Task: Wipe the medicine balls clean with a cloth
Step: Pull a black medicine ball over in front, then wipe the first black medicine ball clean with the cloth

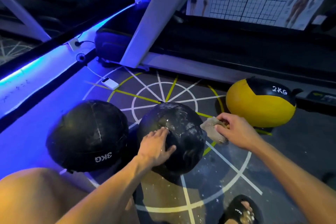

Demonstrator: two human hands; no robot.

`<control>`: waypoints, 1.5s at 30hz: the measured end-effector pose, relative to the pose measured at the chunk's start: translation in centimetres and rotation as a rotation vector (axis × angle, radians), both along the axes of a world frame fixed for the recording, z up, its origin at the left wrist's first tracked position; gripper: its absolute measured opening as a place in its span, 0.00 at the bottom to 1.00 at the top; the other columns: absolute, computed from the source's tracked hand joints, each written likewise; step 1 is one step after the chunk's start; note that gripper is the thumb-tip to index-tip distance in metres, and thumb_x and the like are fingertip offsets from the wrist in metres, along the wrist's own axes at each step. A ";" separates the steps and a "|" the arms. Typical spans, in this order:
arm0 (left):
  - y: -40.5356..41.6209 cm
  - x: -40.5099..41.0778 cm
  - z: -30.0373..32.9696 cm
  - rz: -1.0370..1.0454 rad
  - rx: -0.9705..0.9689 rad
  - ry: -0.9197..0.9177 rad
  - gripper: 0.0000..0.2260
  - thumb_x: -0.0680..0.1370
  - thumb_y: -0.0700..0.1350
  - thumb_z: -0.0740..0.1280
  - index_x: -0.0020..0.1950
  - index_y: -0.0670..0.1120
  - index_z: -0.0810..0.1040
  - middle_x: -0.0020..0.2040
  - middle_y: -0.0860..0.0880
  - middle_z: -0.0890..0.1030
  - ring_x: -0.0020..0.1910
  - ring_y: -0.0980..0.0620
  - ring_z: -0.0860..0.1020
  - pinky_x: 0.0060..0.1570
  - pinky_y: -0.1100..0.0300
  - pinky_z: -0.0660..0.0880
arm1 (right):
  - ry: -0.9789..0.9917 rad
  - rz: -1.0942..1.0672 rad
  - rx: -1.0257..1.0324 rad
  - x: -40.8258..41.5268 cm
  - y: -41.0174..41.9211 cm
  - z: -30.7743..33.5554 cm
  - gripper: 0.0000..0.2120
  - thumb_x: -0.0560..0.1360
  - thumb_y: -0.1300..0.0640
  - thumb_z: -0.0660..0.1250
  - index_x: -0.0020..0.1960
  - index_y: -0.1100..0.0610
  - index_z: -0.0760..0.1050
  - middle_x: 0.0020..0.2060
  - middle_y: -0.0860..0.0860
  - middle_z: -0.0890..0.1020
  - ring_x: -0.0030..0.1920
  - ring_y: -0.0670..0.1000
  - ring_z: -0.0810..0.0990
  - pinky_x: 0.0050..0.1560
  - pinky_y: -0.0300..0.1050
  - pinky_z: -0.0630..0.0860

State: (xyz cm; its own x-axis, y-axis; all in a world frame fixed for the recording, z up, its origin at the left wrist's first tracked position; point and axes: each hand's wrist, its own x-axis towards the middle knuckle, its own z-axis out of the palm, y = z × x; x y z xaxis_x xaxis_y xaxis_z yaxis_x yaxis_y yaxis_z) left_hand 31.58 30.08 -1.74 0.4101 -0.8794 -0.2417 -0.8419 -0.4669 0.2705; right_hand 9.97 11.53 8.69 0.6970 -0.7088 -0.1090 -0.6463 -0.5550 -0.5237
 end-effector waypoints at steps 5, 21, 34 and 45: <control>6.1 -4.9 0.8 -0.204 0.098 0.002 0.37 0.80 0.67 0.58 0.84 0.51 0.53 0.83 0.50 0.59 0.77 0.45 0.66 0.76 0.49 0.61 | 0.049 0.036 -0.014 0.1 1.5 -0.3 0.03 0.79 0.55 0.70 0.50 0.48 0.77 0.38 0.44 0.80 0.39 0.45 0.77 0.38 0.43 0.72; 10.5 -4.8 -0.6 -0.181 -0.114 0.113 0.35 0.79 0.71 0.51 0.82 0.55 0.61 0.82 0.56 0.59 0.78 0.51 0.62 0.76 0.54 0.61 | 0.106 0.035 -0.107 -2.1 4.3 -0.3 0.07 0.79 0.53 0.69 0.57 0.51 0.79 0.46 0.50 0.84 0.45 0.52 0.81 0.45 0.50 0.78; 11.2 -9.6 0.5 -0.200 -0.368 0.351 0.23 0.82 0.61 0.59 0.72 0.53 0.76 0.72 0.55 0.76 0.71 0.54 0.73 0.71 0.54 0.69 | 0.154 -0.138 -0.099 -8.2 11.0 -6.3 0.04 0.81 0.57 0.62 0.54 0.53 0.73 0.49 0.52 0.81 0.48 0.57 0.79 0.45 0.52 0.75; 9.5 -14.8 -2.5 -0.409 -0.234 0.256 0.29 0.80 0.65 0.52 0.79 0.57 0.66 0.81 0.57 0.61 0.71 0.47 0.69 0.71 0.52 0.67 | -0.081 -0.588 -0.076 -15.1 12.1 -5.0 0.03 0.79 0.57 0.68 0.50 0.56 0.78 0.40 0.53 0.83 0.41 0.57 0.79 0.41 0.52 0.73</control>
State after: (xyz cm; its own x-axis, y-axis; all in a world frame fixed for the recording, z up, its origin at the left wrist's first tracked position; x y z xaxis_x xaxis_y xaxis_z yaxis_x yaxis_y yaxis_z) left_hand 16.81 39.63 -4.29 -0.0234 -0.9974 -0.0679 -0.8359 -0.0177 0.5487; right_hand -5.09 23.67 3.72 0.1894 -0.9819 -0.0055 -0.8160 -0.1543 -0.5570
